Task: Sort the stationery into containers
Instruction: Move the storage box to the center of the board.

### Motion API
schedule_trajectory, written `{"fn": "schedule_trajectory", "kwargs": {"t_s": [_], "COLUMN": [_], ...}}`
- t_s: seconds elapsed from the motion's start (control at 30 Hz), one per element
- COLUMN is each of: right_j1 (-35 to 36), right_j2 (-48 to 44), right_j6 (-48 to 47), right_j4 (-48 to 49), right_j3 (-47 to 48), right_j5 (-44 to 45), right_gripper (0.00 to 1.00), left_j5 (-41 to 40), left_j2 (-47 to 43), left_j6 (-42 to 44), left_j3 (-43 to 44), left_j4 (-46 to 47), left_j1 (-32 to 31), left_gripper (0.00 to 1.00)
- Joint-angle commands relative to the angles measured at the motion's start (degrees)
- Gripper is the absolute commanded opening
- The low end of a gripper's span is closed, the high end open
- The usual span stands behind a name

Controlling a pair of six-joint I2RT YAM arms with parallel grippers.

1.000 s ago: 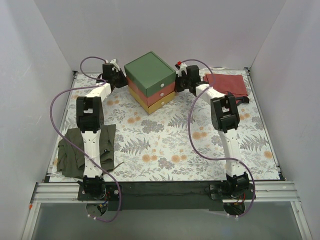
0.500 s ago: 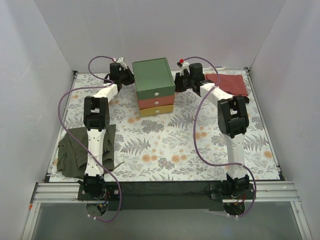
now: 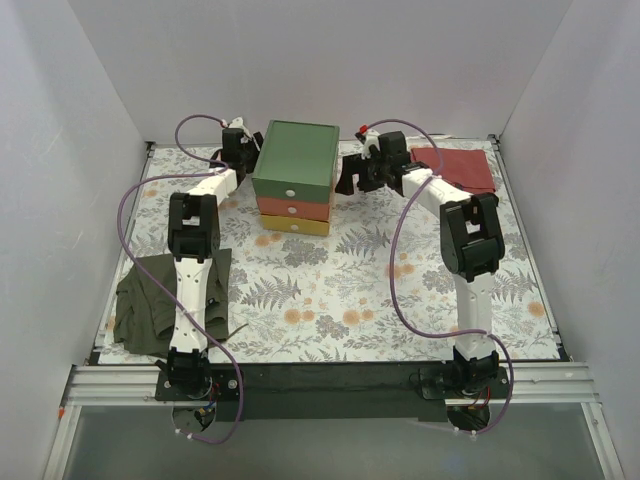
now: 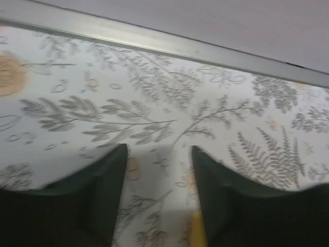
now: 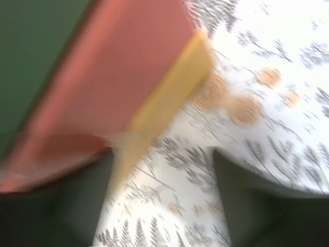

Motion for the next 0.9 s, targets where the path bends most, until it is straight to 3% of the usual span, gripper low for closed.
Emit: {"fn": "schedule_trajectory", "kwargs": {"t_s": [0.0, 0.1, 0.2, 0.4, 0.5, 0.63, 0.8, 0.87], "right_j1": [-4.3, -7.4, -9.1, -11.3, -11.2, -10.0, -10.0, -10.0], "right_j2": [-7.5, -9.4, -10.3, -15.7, -16.7, -16.5, -17.4, -17.6], "right_j6": [-2.2, -4.5, -7.0, -10.2, -10.4, -9.3, -9.3, -8.0], "right_j4": [-1.9, -4.5, -8.7, -8.8, -8.5, -8.2, -8.2, -8.0], "right_j3": [-1.3, -2.0, -1.5, -6.8, -7.5, -6.5, -6.4, -6.9], "right_j5": [2.5, 9.6, 19.9, 21.3, 15.5, 14.3, 14.3, 13.9], "right_gripper": [0.98, 0.98, 0.98, 0.98, 0.98, 0.98, 0.98, 0.98], "left_j5": [-15.9, -18.4, -15.6, -6.2, -3.7, -0.4, 4.0, 5.4], "left_j2": [-11.6, -16.0, -20.0, -24.1, -28.4, -36.7, -41.5, -42.8], "left_j6": [1.3, 4.0, 5.5, 8.7, 6.8, 5.9, 3.9, 3.6], "left_j3": [-2.3, -5.2, -10.6, -17.0, -24.5, -35.4, -42.8, -45.0], "left_j4": [-2.7, -2.7, -2.1, -2.7, -5.0, -4.0, -3.1, -2.8], "left_j1": [2.5, 4.8, 6.9, 6.9, 6.9, 6.9, 6.9, 6.7], "left_gripper": [0.69, 0.71, 0.72, 0.74, 0.74, 0.6, 0.21, 0.14]}}
